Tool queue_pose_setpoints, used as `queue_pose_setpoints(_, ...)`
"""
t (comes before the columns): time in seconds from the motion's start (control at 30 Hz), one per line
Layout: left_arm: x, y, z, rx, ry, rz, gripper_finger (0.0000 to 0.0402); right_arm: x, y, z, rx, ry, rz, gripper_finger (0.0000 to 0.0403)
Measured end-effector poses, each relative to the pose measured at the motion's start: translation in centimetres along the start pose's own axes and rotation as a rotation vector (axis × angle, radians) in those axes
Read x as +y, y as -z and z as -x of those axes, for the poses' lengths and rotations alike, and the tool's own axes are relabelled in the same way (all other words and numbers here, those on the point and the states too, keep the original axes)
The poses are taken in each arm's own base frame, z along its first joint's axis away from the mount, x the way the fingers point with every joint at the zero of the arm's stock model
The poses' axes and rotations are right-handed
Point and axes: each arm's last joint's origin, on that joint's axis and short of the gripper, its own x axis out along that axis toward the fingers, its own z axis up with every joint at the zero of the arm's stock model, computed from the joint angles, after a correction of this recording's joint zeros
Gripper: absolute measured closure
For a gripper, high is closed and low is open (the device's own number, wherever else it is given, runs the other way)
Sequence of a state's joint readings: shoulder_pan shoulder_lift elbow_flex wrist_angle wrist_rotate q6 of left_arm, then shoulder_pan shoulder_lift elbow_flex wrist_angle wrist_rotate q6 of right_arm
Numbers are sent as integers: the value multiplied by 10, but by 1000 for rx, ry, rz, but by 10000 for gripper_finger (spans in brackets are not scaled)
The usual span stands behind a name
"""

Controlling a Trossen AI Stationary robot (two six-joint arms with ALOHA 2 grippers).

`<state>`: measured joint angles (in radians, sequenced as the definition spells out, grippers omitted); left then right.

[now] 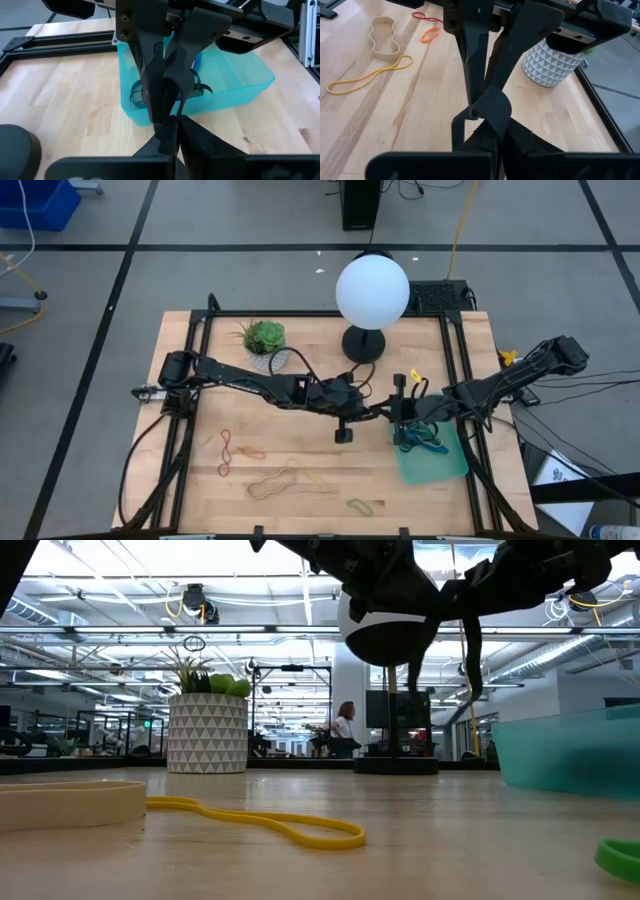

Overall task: Pick and place rubber bands into bin
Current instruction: Put the black rubber band into the bin

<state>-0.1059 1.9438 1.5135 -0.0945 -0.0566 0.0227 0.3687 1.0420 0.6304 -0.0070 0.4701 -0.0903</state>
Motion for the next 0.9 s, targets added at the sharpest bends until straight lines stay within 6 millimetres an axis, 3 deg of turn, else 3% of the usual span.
queue_pose_setpoints(0.5, 0, 0, 0, 1, 0, -5, 389, 0, 2, 0, 18, -1, -9, 402)
queue_pose_setpoints(0.63, 0, 1, 0, 7, 1, -2, 353, 0, 2, 0, 18, -1, -9, 402)
queue_pose_setpoints(0.9, 1, 7, 0, 76, 3, 6, 236, -2, 1, 3, 5, 2, -16, 403)
